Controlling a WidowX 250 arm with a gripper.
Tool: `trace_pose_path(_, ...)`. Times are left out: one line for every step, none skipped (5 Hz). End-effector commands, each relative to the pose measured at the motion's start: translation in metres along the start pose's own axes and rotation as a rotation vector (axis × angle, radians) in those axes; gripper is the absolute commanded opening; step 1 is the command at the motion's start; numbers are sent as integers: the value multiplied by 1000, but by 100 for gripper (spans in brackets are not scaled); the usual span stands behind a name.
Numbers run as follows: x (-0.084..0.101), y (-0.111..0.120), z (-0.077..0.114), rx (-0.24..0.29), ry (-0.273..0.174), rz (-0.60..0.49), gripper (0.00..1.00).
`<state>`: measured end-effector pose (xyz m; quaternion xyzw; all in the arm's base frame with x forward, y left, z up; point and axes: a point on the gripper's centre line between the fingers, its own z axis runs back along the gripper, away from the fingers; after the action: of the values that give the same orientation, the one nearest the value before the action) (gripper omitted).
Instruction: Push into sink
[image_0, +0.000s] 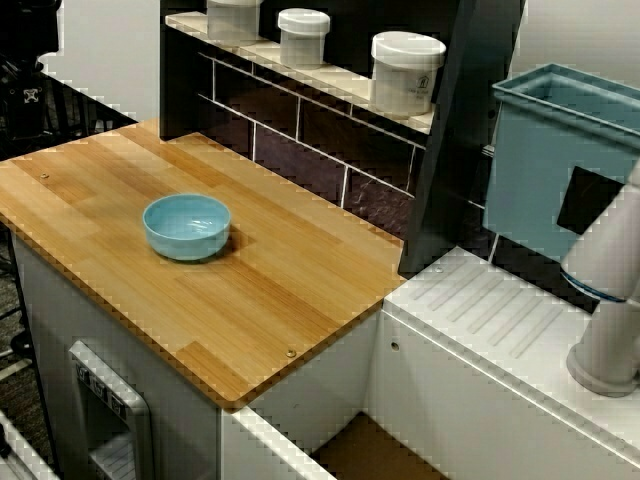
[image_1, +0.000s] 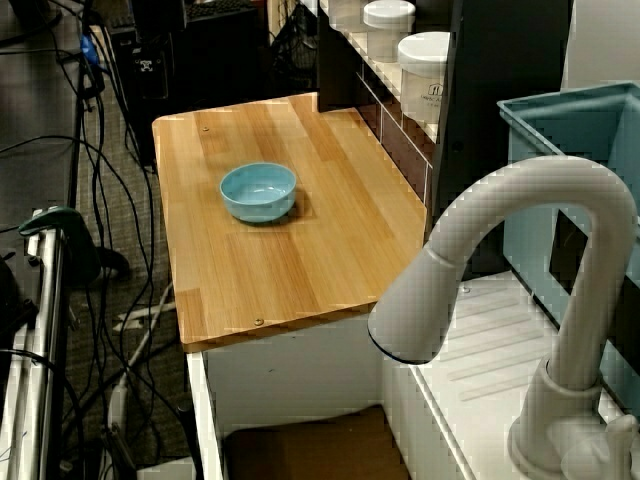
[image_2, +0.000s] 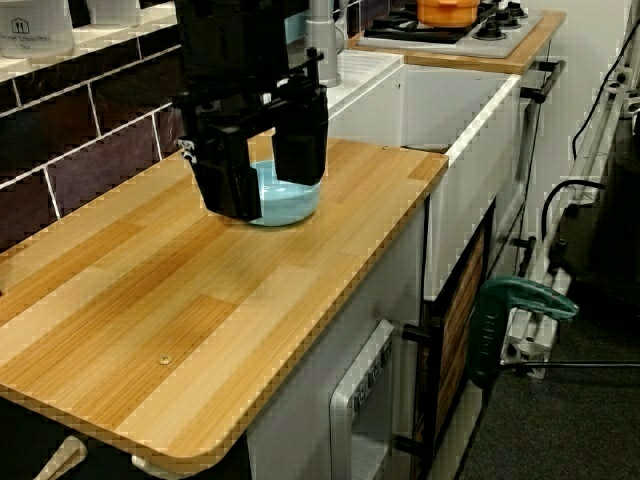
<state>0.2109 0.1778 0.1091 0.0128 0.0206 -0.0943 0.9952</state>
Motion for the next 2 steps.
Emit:
trace_pose_path(0,0,0,0,0,0,100)
trace_pose_path(13,1,-19,33,28,-8,100)
